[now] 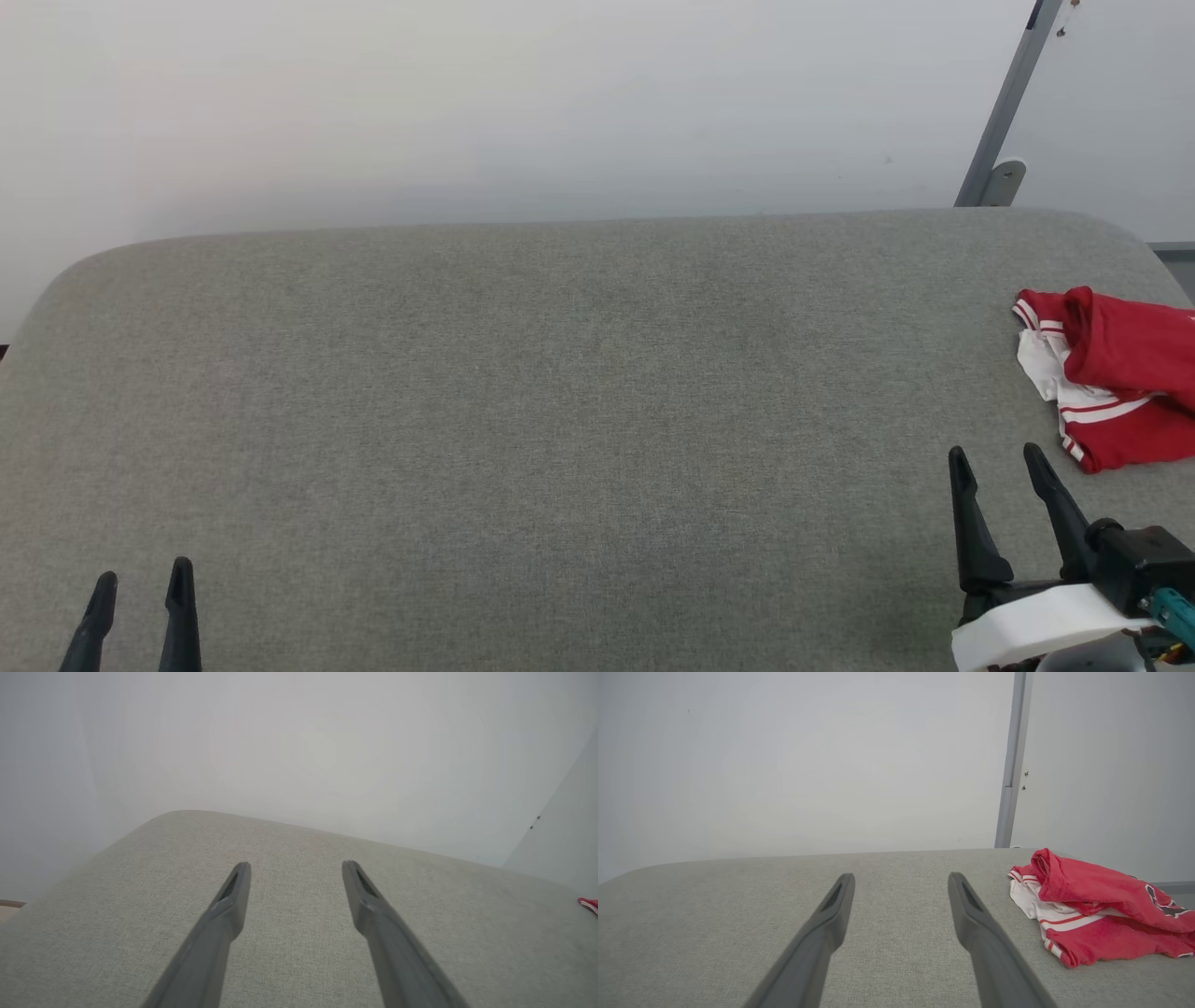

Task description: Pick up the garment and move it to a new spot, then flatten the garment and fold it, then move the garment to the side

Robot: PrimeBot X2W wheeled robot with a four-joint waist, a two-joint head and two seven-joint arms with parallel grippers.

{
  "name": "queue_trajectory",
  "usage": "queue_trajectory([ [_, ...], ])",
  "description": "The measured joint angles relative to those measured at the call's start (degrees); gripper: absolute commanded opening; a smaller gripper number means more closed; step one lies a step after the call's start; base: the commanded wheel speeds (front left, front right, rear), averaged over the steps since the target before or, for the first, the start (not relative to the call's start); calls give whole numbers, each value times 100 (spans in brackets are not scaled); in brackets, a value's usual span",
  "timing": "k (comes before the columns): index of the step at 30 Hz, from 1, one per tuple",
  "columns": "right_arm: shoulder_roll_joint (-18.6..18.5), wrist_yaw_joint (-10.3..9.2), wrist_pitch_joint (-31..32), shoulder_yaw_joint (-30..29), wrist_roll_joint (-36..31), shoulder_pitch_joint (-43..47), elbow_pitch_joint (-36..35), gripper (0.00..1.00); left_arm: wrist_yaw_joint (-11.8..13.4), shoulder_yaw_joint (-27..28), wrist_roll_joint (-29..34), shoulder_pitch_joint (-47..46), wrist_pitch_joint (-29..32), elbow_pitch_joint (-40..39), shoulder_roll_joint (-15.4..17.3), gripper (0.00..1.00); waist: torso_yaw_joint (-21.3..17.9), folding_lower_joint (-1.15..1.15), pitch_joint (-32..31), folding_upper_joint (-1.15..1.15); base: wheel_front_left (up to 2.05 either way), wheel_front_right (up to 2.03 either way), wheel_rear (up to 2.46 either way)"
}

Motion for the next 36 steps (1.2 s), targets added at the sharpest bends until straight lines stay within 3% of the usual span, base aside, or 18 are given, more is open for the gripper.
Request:
queue_trajectory([
  [24, 162, 0, 202, -40, -103, 114, -316, 100, 0, -193, -46, -34, 0, -101, 8, 100, 19, 0, 14, 0, 0, 0, 0],
  [25, 168, 1, 202, -41, -101, 118, -259, 0, 1, -202, -48, -32, 8, -67, -20, 0, 19, 0, 14, 0, 0, 0, 0],
  [30, 208, 1, 221, -42, -63, 263, 0, 0, 1, -297, -110, -8, 31, 190, -250, 0, 17, 0, 17, 0, 0, 0, 0],
  [36, 211, 1, 381, -65, 681, 227, 86, 0, 1, -300, -659, -97, 210, 309, -361, 0, 7, 0, 26, 0, 0, 0, 0],
])
